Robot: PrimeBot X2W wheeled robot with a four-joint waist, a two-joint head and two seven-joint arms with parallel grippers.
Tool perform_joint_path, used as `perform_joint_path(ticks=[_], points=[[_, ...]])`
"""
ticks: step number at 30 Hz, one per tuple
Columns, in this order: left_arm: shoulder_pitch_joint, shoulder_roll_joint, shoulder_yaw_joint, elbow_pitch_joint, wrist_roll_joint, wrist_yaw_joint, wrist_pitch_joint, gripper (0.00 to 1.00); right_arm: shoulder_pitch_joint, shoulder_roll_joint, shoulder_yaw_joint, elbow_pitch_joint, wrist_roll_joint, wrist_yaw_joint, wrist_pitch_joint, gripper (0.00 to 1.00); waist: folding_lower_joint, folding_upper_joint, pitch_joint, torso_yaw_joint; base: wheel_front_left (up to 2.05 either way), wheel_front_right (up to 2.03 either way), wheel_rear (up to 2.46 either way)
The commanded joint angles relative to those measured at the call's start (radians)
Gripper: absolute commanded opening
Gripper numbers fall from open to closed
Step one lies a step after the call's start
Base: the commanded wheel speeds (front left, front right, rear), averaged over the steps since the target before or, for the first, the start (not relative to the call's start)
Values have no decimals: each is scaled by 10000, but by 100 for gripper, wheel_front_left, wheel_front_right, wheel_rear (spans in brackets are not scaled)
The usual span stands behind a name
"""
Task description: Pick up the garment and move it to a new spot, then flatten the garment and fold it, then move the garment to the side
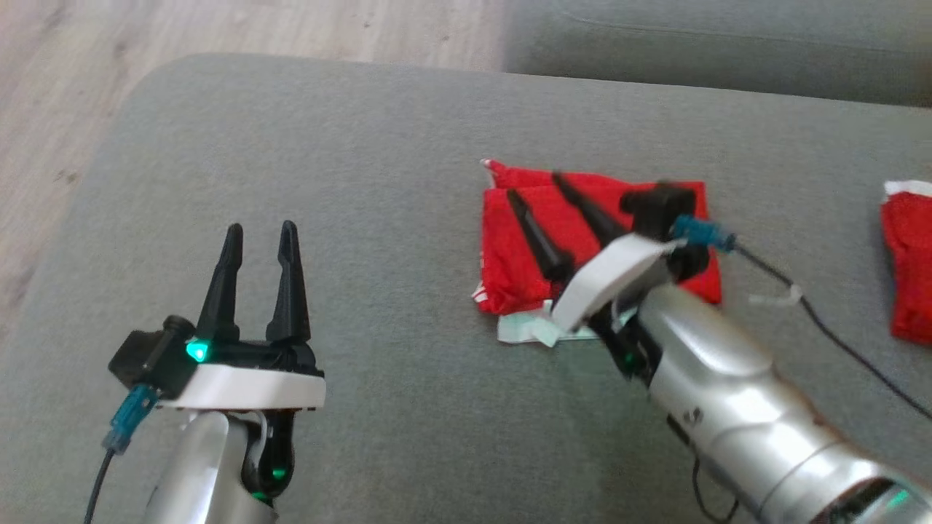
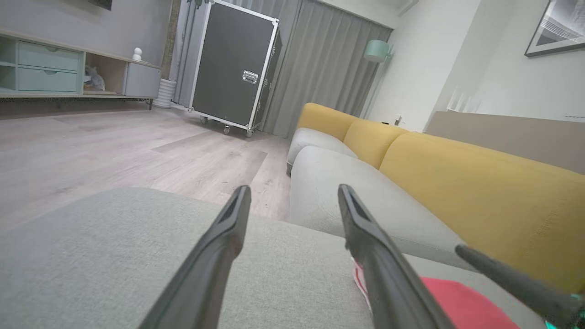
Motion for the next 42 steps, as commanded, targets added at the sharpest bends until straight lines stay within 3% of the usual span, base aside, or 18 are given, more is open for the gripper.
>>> perform_joint_path(ticks=[1,6,12,20,31,38,42], points=[[-312,163,379,-368,23,-57,-51,100,-460,187,-156,-255,-168,-7,-149,100,0,-1,-106,-310,0,0,0],[-238,163,561,-560,79,-57,-51,100,-599,178,-2491,-494,-2281,-7,-173,100,0,-1,-180,-945,0,0,0],[-142,123,730,-692,155,-57,-51,100,730,-25,-5284,-1952,-5008,-7,-175,100,0,-1,-183,-1551,0,0,0],[103,36,1135,-734,253,-57,-51,100,2853,140,-7148,-4076,-6906,-7,-176,100,0,-1,-157,-2205,0,0,0],[209,-67,1269,-588,384,-58,-51,100,4242,184,-7126,-5255,-6602,-7,-177,100,0,-1,139,-2491,0,0,0],[-100,-78,1057,-620,365,-58,-51,100,3932,185,-7061,-5220,-6737,-7,-177,100,0,-1,474,-2238,0,0,0],[-278,-49,844,-544,331,-58,-51,100,3481,186,-7138,-4563,-6876,-7,-122,100,0,-1,756,-1908,0,0,0]])
